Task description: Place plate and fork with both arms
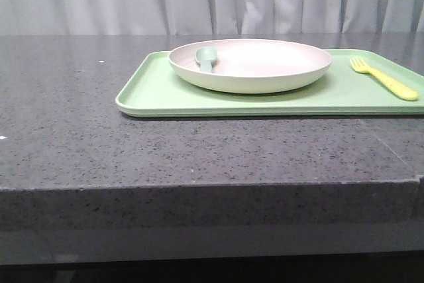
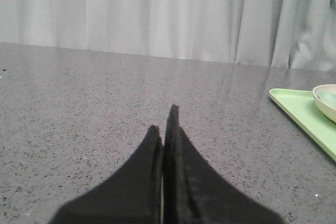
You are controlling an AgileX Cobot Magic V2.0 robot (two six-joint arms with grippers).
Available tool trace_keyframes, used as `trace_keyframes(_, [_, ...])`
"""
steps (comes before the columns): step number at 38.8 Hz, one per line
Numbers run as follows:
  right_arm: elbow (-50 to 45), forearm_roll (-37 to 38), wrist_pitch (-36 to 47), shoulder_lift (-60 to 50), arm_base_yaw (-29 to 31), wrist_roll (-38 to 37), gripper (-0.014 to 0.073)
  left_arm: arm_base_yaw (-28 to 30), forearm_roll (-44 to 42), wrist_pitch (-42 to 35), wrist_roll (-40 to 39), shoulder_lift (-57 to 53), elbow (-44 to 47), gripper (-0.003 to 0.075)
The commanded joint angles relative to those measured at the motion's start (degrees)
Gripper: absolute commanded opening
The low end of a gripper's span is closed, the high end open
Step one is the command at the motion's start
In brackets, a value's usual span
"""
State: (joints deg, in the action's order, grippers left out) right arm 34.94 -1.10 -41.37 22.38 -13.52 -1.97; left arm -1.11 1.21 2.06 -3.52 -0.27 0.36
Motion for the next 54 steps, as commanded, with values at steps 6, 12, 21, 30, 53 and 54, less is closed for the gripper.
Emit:
trace_keyframes(6, [1.3, 0.3, 4.1, 0.3, 0.1, 0.6, -0.0102, -0.3, 0.4, -5.0, 0.1, -1.4, 0.2, -0.0018])
trace_keyframes(12, [1.3, 0.3, 4.1, 0.3, 0.1, 0.6, -0.0102, -0.3, 0.4, -5.0, 0.1, -1.3, 0.2, -0.0018])
trace_keyframes(21, [-0.5, 0.5, 5.4, -1.6, 0.2, 0.6, -0.0102, -0.3, 0.4, -5.0, 0.1, -1.3, 0.2, -0.0018])
trace_keyframes(30, [-19.7, 0.7, 27.2, -15.1, 8.9, 0.6, -0.0102, -0.3, 0.4, -5.0, 0.1, -1.2, 0.1, -0.0018])
trace_keyframes(53, [-36.3, -1.1, 44.9, -24.0, 13.3, 0.6, -0.0102, -0.3, 0.4, -5.0, 0.1, -1.2, 0.1, -0.0018])
trace_keyframes(54, [-36.3, -1.1, 44.9, -24.0, 13.3, 0.6, -0.0102, -0.3, 0.4, -5.0, 0.1, -1.2, 0.1, -0.0018])
